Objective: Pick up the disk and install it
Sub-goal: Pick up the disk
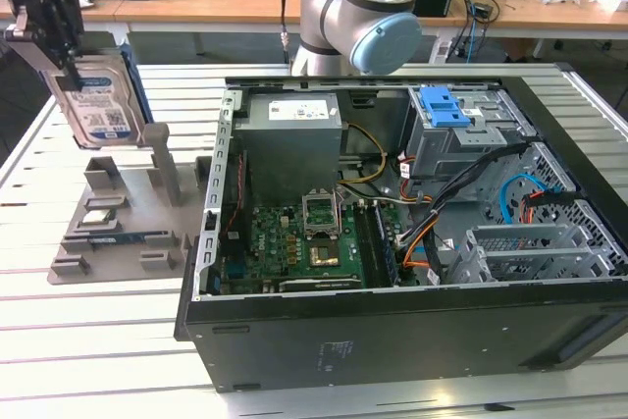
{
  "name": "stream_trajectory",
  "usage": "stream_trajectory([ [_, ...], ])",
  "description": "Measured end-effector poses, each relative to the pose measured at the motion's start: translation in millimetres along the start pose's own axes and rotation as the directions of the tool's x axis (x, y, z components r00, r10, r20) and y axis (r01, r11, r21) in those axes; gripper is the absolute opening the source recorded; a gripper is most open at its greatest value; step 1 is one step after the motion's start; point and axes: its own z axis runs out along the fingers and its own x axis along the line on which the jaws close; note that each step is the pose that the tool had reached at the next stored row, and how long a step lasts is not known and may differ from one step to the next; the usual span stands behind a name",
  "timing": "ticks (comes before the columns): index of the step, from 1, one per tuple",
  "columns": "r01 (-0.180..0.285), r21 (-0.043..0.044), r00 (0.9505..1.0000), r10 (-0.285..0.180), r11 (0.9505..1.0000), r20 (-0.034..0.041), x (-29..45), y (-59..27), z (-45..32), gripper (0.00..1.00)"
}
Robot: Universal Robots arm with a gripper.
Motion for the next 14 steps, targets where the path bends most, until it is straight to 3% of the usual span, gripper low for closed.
stream_trajectory([
  [14, 0.000, 0.0000, 1.0000, 0.000, 1.0000, 0.0000, -0.8, 0.9, -24.7, 0.37],
])
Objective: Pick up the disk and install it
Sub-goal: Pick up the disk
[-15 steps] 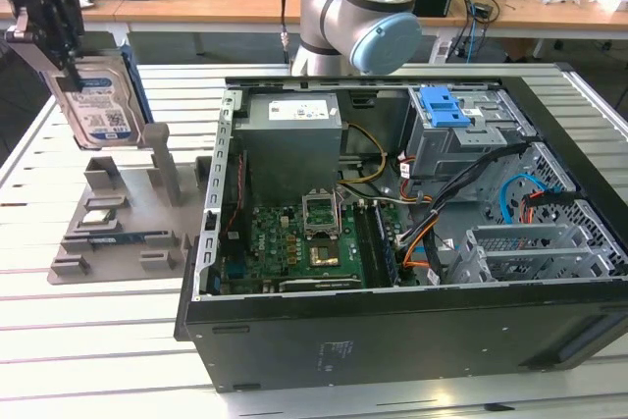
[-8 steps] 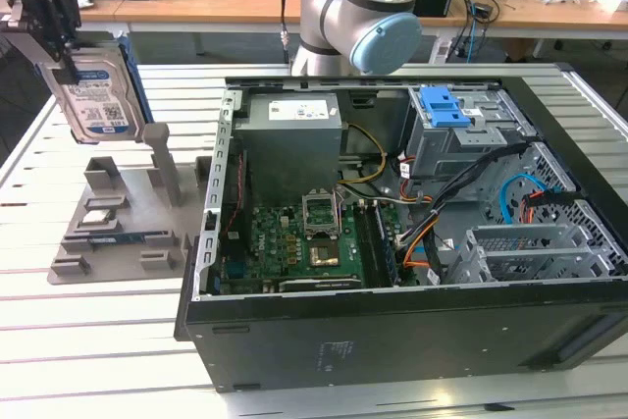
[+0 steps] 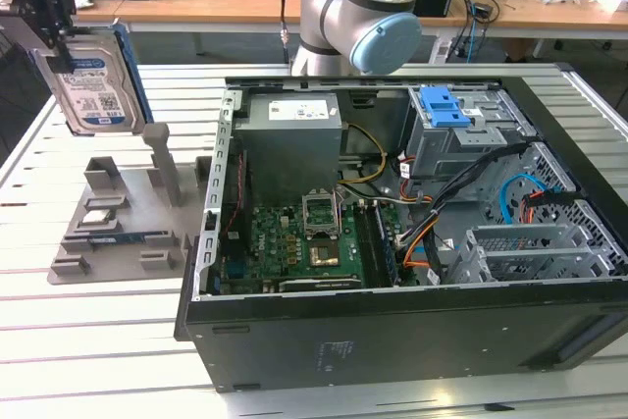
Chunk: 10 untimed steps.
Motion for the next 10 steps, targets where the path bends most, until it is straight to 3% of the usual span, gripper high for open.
stream_trajectory([
  [10, 0.000, 0.0000, 1.0000, 0.000, 1.0000, 0.0000, -0.5, 0.7, -17.9, 0.37],
])
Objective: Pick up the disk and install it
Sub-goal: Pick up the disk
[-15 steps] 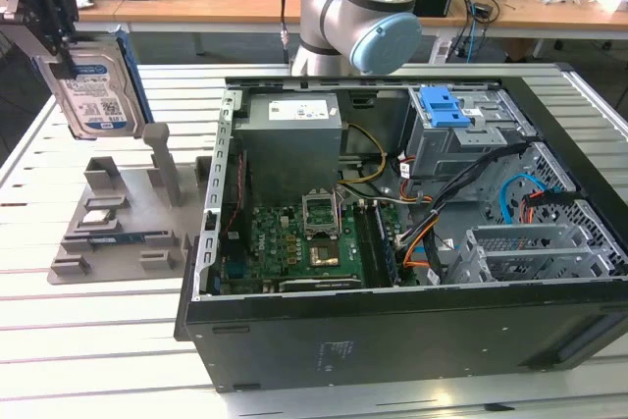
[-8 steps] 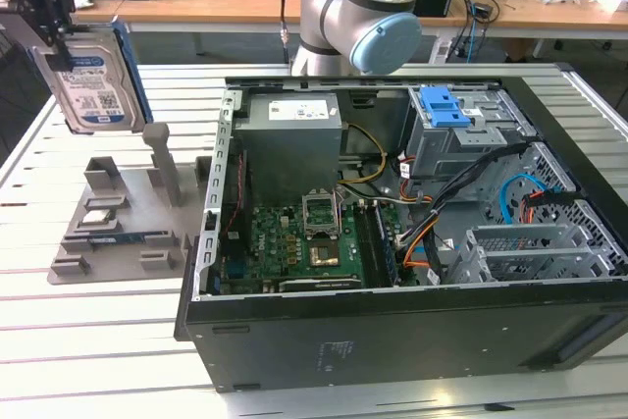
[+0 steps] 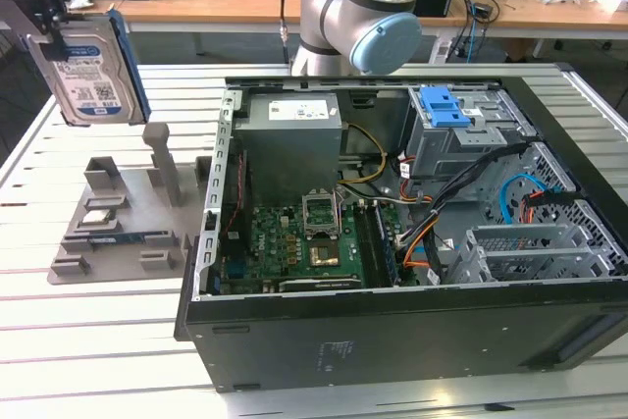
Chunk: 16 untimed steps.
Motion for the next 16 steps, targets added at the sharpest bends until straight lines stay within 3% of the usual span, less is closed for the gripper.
stream_trajectory([
  [15, 0.000, 0.0001, 1.0000, 0.000, 1.0000, 0.0000, -0.8, 0.9, -23.5, 0.37],
  [16, 0.000, 0.0000, 1.0000, 0.000, 1.0000, 0.0000, -0.9, 1.1, -28.4, 0.37],
])
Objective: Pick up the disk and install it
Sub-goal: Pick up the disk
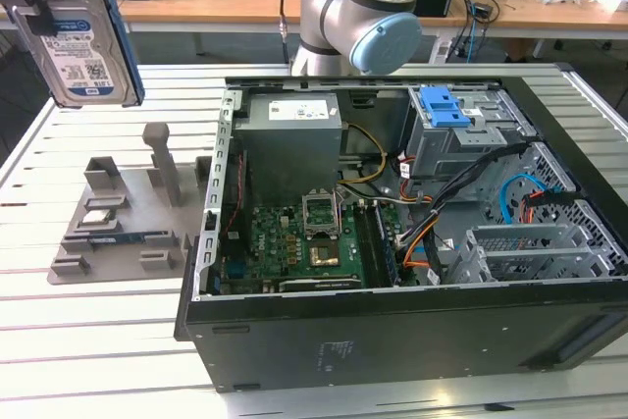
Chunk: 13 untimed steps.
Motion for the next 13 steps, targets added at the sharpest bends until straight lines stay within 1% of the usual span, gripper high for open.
stream_trajectory([
  [6, 0.000, 0.0000, 1.0000, 0.000, 1.0000, 0.0000, -0.2, 0.4, -10.6, 0.37],
  [9, 0.000, -0.0001, 1.0000, 0.000, 1.0000, -0.0001, -0.5, 0.8, -21.0, 0.37],
  [12, 0.000, 0.0002, 1.0000, 0.000, 1.0000, 0.0000, -0.7, 1.1, -28.9, 0.37],
  [13, 0.000, 0.0001, 1.0000, 0.000, 1.0000, 0.0000, -0.9, 1.3, -33.8, 0.37],
])
